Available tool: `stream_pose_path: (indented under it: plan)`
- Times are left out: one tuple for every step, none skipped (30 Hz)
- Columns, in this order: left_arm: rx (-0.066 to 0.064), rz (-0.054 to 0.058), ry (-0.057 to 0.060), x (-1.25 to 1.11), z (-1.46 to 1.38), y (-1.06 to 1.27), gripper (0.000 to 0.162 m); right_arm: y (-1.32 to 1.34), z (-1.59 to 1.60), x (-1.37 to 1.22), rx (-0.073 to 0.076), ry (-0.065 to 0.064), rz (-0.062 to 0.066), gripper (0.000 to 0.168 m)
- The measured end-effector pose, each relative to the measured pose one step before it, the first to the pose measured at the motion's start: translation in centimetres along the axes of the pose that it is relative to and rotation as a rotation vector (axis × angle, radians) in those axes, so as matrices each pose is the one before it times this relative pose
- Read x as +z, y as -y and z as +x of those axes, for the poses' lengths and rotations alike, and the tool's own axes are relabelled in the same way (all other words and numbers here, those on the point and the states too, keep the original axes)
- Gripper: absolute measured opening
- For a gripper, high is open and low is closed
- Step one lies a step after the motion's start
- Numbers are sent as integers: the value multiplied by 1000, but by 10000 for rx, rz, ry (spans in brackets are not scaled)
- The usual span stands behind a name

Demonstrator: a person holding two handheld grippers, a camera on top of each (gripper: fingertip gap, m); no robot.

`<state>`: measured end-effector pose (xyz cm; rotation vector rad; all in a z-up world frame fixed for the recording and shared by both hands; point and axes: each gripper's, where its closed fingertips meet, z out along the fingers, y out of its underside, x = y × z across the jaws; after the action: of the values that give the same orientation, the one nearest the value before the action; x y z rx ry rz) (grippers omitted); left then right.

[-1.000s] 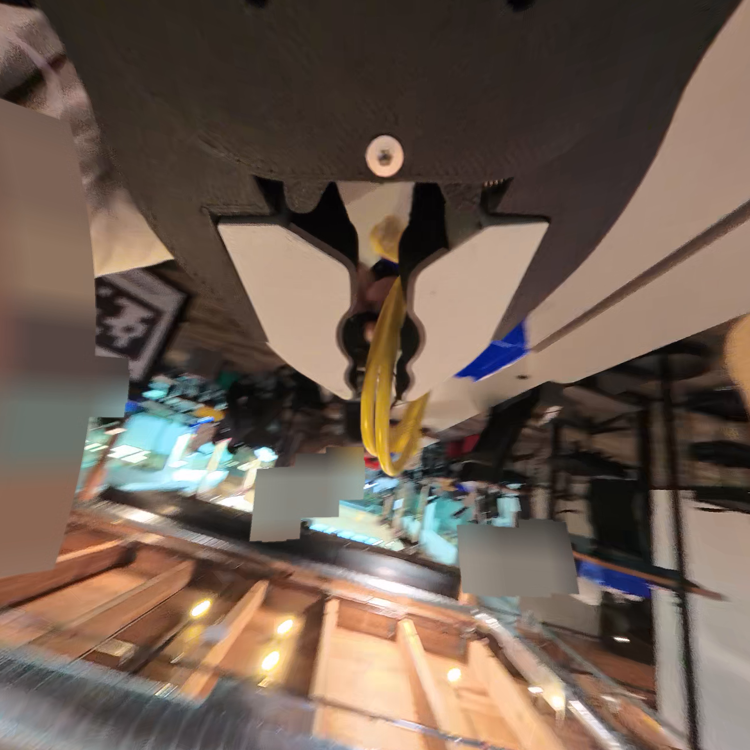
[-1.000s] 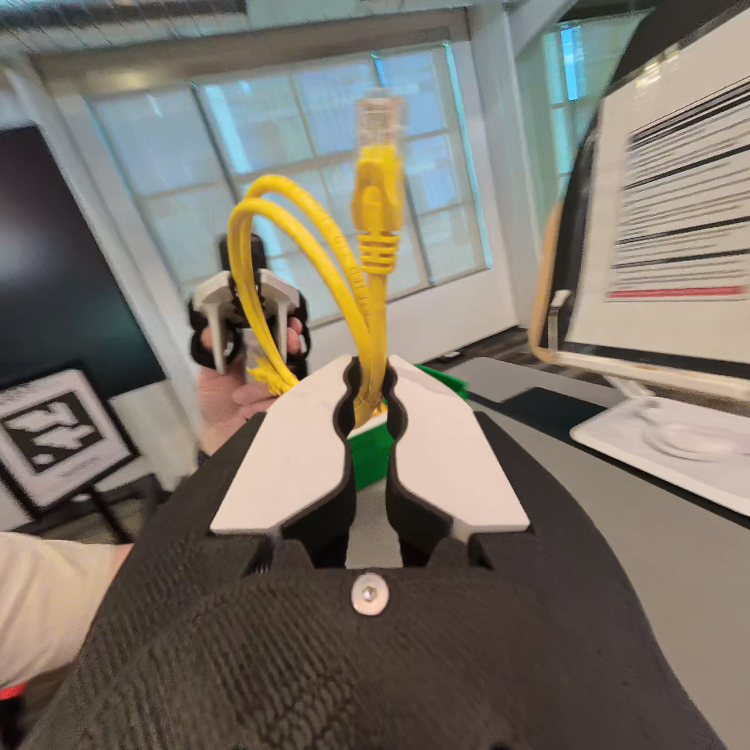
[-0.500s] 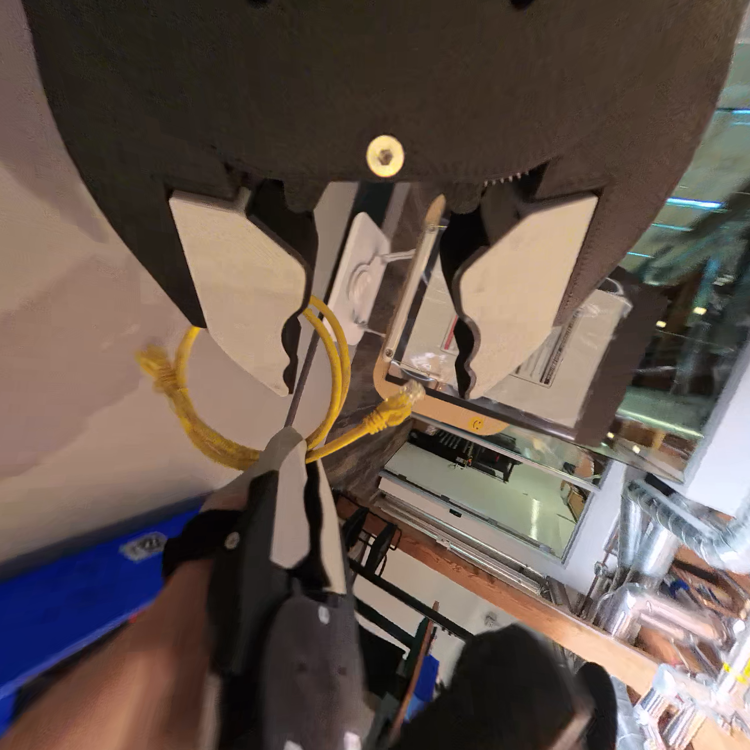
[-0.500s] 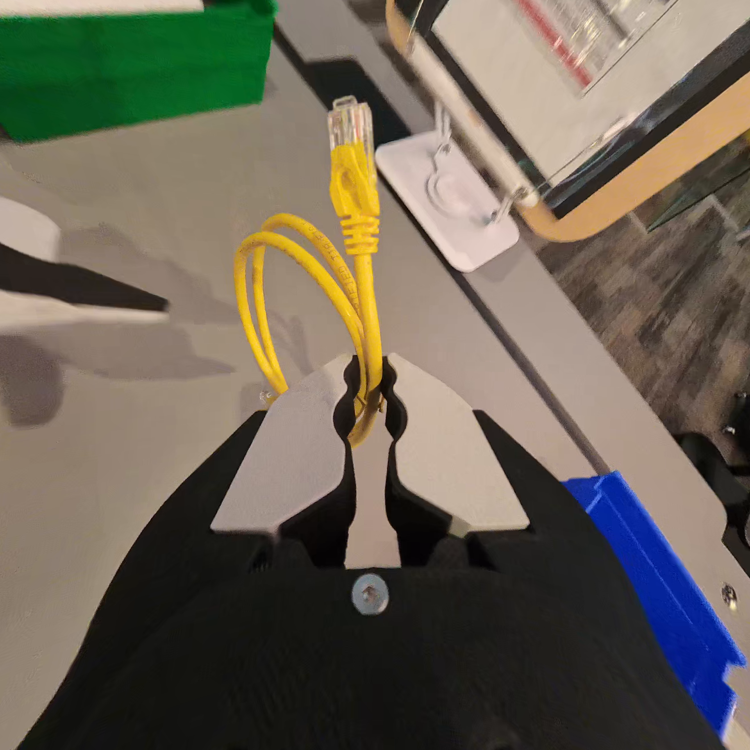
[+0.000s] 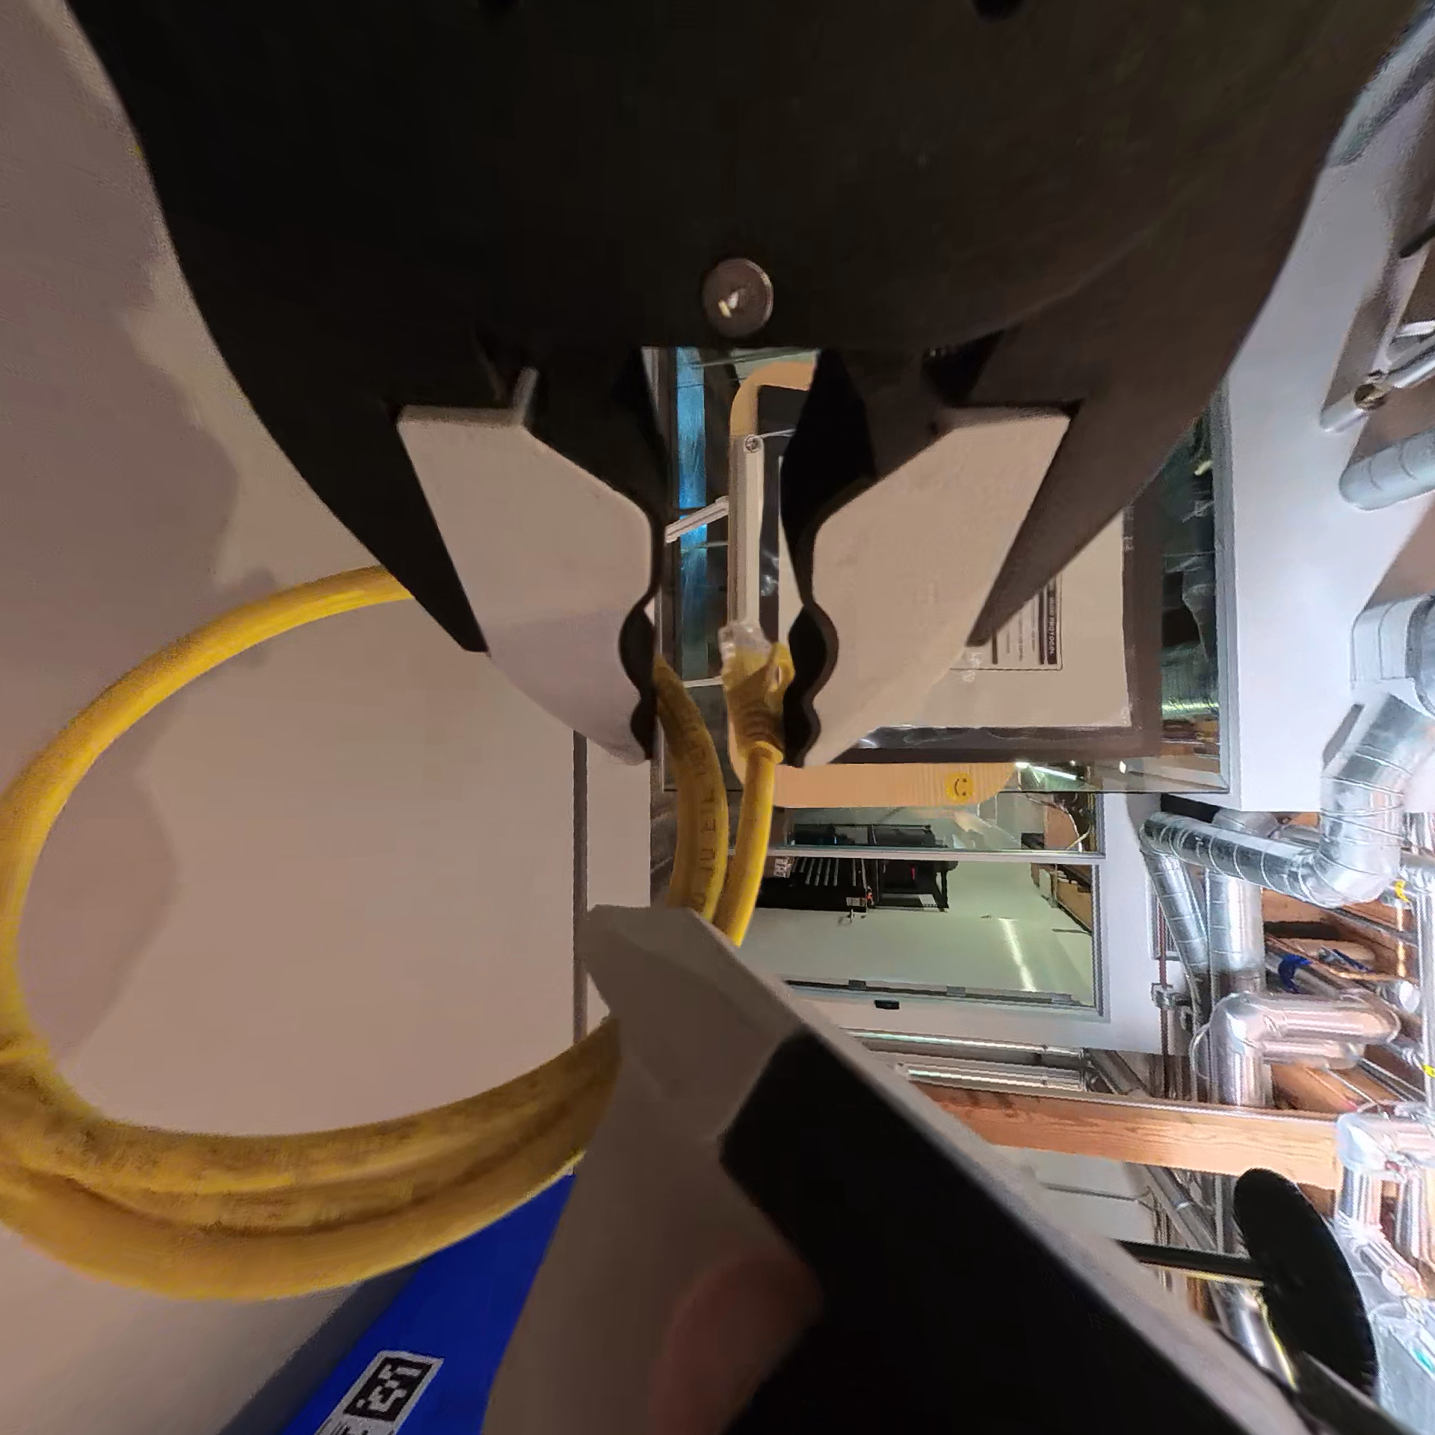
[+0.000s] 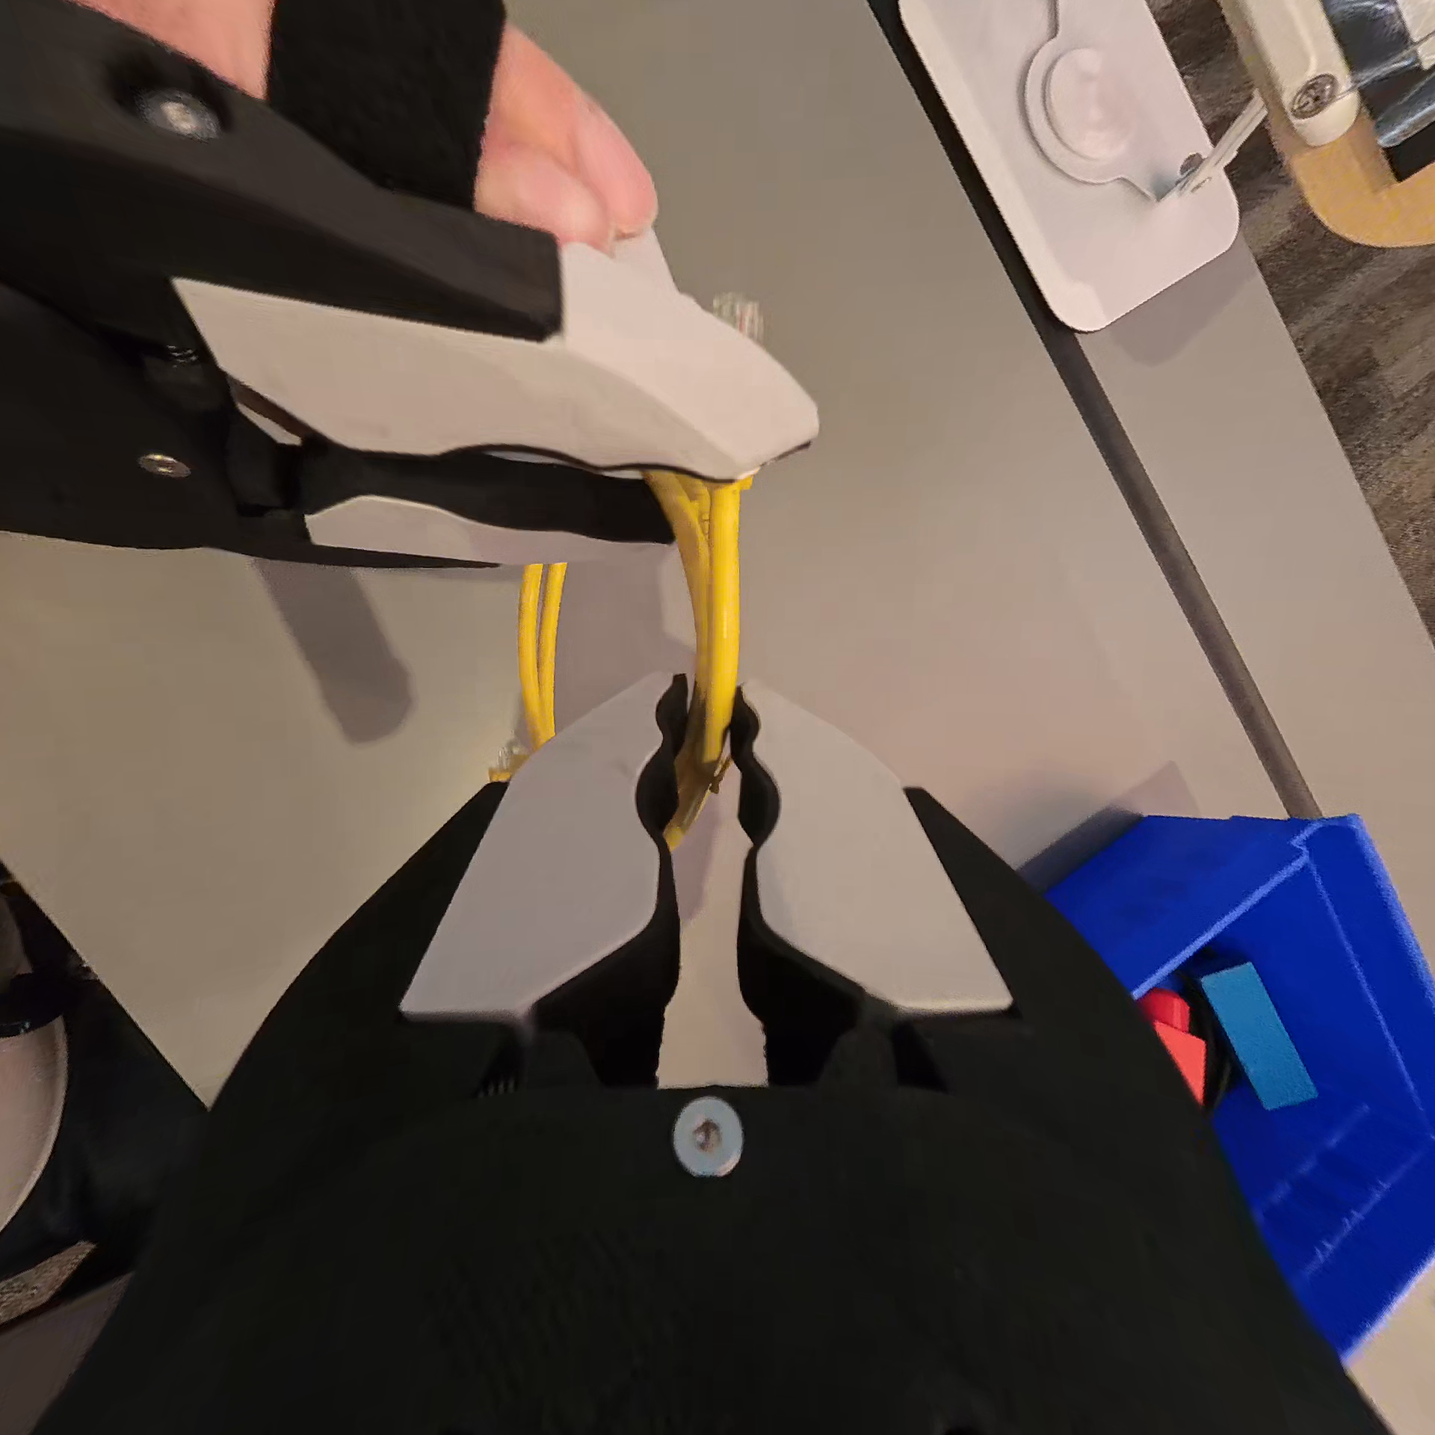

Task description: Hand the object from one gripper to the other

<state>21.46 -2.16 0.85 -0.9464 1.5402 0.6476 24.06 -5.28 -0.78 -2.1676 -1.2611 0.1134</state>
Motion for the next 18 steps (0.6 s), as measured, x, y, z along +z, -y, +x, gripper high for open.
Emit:
stream_pose_path:
  plan:
    - [-199, -20, 9, 93, -76, 57, 24, -33, 56, -109, -80, -100, -11, 12]
    - [-219, 51, 37, 24, -199, 64, 19, 146, 60, -210, -79, -70, 114, 12]
    - [-306, 90, 147, -46, -503, 23, 19, 382, 90, -324, -88, -73, 293, 13]
    - [-403, 72, 89, -88, -566, -62, 18, 604, 179, -466, -87, -110, 446, 13]
    - [-511, 55, -4, -146, -540, -128, 17, 704, 277, -623, -36, -155, 526, 13]
    - [-551, 50, 28, -159, -649, -213, 16, 785, 340, -783, -33, -163, 613, 16]
    - [-523, 80, 123, -170, -815, -255, 16, 959, 403, -946, -87, -188, 731, 22]
    - [-603, 75, 148, -166, -908, -312, 16, 1217, 505, -1134, -162, -255, 918, 29]
    - [-764, 33, 22, -124, -823, -339, 16, 1442, 608, -1254, -148, -315, 1071, 34]
    - [-840, 26, -37, -122, -782, -308, 16, 1562, 617, -1269, -97, -288, 1119, 37]
    - [-835, 72, 38, -161, -891, -187, 16, 1592, 491, -1166, -81, -174, 1144, 37]
    - [-866, 90, 75, -194, -934, -77, 16, 1605, 273, -1008, -135, -38, 1190, 39]
    - [-868, 76, 42, -208, -860, -23, 16, 1513, 67, -822, -180, 63, 1205, 40]
    - [-865, 115, 72, -223, -847, 84, 16, 1307, -73, -605, -158, 110, 1122, 42]
    - [-875, 201, -84, -226, -547, 243, 16, 1005, -160, -353, -96, 188, 905, 43]
    - [-817, 237, -332, -201, -88, 325, 16, 619, -295, -107, 56, 311, 636, 45]
    - [-733, 209, -390, -169, 99, 296, 16, 280, -538, 82, 247, 502, 460, 44]
    - [-651, 112, -301, -123, 61, 193, 16, 19, -737, 234, 423, 674, 350, 46]
